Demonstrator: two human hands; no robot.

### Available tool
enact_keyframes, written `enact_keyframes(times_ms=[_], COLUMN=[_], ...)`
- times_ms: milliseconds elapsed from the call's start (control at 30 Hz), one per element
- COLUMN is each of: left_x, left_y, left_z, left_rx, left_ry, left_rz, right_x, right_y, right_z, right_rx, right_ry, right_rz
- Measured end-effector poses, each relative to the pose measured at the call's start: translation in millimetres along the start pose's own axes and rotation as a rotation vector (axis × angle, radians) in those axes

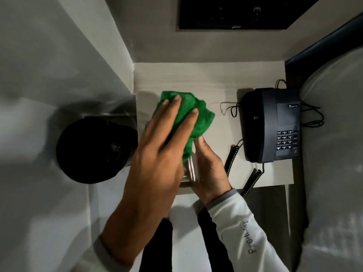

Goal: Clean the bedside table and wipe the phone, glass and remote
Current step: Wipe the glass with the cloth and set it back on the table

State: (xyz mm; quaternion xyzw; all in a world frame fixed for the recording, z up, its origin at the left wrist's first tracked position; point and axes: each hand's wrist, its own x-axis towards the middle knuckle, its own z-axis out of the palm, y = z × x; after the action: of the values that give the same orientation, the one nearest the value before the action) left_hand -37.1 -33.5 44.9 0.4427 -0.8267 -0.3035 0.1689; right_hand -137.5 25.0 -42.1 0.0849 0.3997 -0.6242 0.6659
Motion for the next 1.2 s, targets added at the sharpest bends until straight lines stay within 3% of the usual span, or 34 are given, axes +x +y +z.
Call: enact_keyframes(times_ms=[200,300,467,600,933,1200], left_x=[-48.8,-76.9,-94.8,-88.6,-68.1,-62.6], left_y=[5.5,-11.5,-54.6,-80.7,-94.8,-94.1], left_z=[18.1,14.7,0.8,-2.7,-6.6,-8.1], left_rx=[-0.022,-0.072,-0.081,-0.053,-0.022,-0.006], left_ry=[-0.203,-0.228,-0.091,-0.031,0.015,0.028], left_rz=[0.079,0.069,-0.141,-0.209,-0.255,-0.253], right_x=[7.6,23.5,56.2,83.3,127.2,149.6], right_y=[-17.0,-30.9,-43.9,-46.9,-46.8,-49.0], right_z=[-4.6,2.3,29.9,64.5,117.3,122.1], right_rx=[0.068,0.152,0.227,0.249,0.574,0.412], right_ry=[0.187,0.265,0.249,0.210,0.144,0.208], right_rz=[0.057,0.119,0.271,0.398,0.527,0.564])
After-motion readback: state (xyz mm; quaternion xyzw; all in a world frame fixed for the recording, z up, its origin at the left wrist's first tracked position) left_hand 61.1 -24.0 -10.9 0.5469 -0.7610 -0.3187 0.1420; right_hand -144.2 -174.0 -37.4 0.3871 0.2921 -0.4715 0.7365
